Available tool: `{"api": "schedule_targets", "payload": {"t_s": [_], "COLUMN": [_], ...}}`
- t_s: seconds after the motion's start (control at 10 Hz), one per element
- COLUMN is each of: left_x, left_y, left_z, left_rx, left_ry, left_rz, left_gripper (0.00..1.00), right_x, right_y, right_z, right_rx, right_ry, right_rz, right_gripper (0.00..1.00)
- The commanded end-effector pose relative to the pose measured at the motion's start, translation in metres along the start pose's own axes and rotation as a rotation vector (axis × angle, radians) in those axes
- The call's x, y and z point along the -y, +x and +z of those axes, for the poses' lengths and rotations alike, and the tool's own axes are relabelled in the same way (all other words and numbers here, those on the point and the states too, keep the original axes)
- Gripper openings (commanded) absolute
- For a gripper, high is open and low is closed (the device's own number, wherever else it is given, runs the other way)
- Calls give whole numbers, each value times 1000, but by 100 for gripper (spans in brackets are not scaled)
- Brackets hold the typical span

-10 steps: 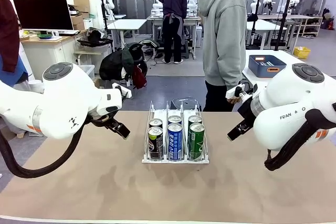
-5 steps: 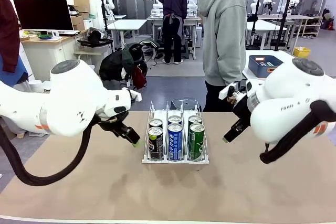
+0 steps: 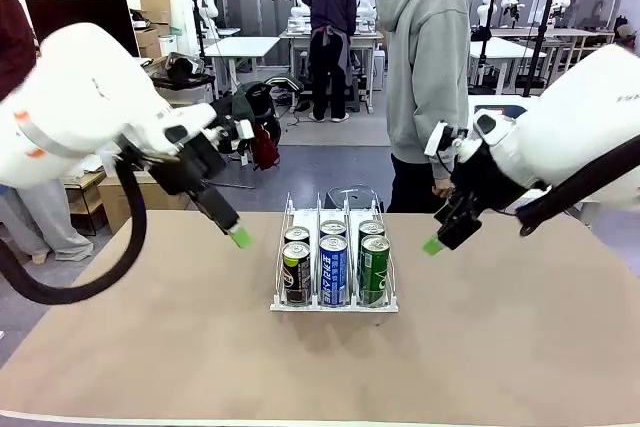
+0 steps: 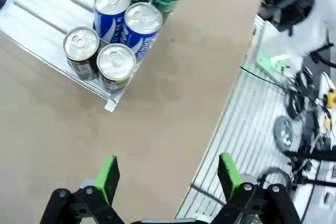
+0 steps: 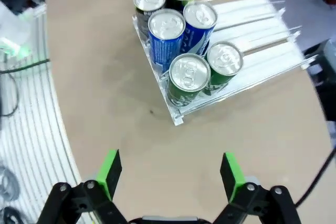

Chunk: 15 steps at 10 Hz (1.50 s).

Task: Fill the beverage cans into the dispenser.
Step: Pick up the Ionic drink handed by the human.

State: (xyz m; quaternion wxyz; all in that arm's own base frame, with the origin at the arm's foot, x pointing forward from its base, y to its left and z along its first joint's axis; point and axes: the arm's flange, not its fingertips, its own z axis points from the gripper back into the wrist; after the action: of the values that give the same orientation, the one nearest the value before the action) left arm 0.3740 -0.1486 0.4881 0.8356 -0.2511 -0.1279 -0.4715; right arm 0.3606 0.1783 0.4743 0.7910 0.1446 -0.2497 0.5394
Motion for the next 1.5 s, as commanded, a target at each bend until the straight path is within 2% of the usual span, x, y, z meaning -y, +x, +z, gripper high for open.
{"api": "schedule_targets", "payload": {"t_s": [0.0, 0.1, 0.2, 0.4, 0.5, 0.6, 1.0, 1.1, 1.2, 1.4], "left_x": [3, 6, 9, 21, 13, 13, 14, 24, 33, 44], "left_y": [-5, -6, -6, -12, -3, -3, -3, 8, 16, 27], "left_z": [36, 58, 69, 89, 83, 83, 83, 98, 121, 140], "left_rx": [14, 34, 66, 98, 64, 64, 56, 122, 177, 251], "left_ry": [-15, 23, 83, 158, 74, 74, 95, 140, 179, 266], "left_rz": [-58, -79, -85, -77, -71, -71, -67, -87, -141, -212], "left_gripper": [100, 100, 100, 100, 100, 100, 100, 100, 100, 100], "right_x": [14, 16, 30, 37, 40, 37, 36, 42, 39, 43], "right_y": [4, 4, 0, -14, -17, -5, -5, 1, 10, 20], "right_z": [39, 59, 78, 106, 109, 106, 110, 132, 150, 182], "right_rx": [-8, 8, 32, 91, 114, 55, 55, 127, 130, 184], "right_ry": [-6, -33, -43, -46, -77, -68, -83, -31, -93, -155], "right_rz": [27, 8, 3, -46, -45, -47, -47, -6, 12, 35], "right_gripper": [100, 100, 100, 100, 100, 100, 100, 100, 100, 100]}}
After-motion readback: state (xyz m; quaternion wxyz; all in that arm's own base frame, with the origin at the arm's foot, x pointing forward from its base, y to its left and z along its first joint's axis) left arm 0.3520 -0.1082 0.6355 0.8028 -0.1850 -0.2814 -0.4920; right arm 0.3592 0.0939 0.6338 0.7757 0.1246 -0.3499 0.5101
